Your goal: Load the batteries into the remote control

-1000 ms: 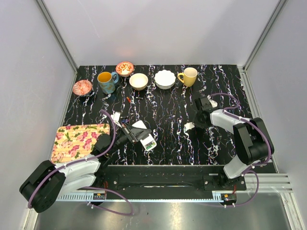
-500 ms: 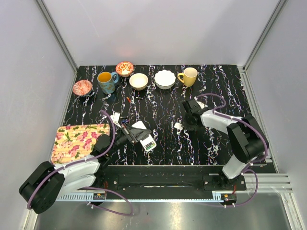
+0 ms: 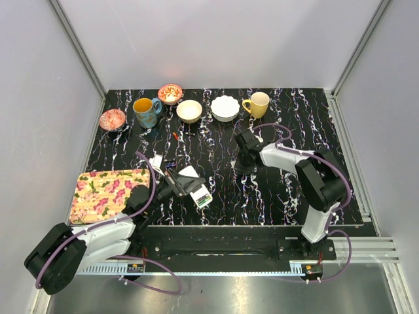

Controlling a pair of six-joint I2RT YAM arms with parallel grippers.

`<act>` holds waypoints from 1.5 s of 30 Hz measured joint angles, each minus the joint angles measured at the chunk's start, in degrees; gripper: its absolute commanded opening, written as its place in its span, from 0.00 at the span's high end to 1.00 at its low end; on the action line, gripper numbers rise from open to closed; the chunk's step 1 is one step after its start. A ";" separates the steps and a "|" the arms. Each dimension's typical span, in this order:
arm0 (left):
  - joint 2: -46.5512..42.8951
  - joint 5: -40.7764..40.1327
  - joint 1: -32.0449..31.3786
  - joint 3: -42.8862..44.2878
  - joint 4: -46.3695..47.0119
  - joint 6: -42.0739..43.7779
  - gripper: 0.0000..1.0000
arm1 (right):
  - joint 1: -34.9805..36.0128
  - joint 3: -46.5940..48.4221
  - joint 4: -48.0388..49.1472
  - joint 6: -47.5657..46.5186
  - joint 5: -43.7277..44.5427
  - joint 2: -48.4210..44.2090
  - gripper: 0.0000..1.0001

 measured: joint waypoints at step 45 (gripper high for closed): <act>1.77 -0.83 -0.09 1.68 -4.66 2.14 1.00 | -4.44 12.44 -1.62 -38.56 1.27 2.49 0.21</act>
